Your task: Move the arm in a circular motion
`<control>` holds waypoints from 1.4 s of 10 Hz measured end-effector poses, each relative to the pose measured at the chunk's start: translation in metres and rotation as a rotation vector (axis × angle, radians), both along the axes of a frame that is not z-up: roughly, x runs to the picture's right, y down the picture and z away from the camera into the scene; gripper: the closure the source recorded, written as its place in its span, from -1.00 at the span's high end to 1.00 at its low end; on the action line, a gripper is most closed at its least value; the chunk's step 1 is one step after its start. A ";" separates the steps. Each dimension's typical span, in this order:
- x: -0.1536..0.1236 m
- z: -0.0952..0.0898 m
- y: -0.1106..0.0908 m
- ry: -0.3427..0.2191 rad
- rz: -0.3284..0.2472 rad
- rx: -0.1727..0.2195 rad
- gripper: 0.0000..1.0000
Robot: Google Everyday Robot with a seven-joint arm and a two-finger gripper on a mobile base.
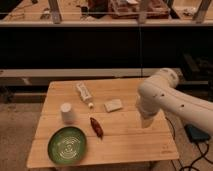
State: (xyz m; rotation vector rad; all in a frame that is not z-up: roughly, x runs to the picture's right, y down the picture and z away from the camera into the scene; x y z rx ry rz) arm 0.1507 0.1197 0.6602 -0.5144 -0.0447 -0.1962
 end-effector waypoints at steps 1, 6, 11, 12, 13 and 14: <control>-0.026 -0.001 0.001 -0.025 -0.032 0.007 0.30; -0.129 0.011 -0.016 -0.112 -0.155 0.049 0.30; -0.166 0.069 -0.085 -0.138 -0.149 0.074 0.19; -0.163 0.084 -0.101 -0.131 -0.137 0.070 0.19; -0.158 0.093 -0.111 -0.123 -0.124 0.066 0.19; -0.146 0.101 -0.116 -0.112 -0.108 0.060 0.19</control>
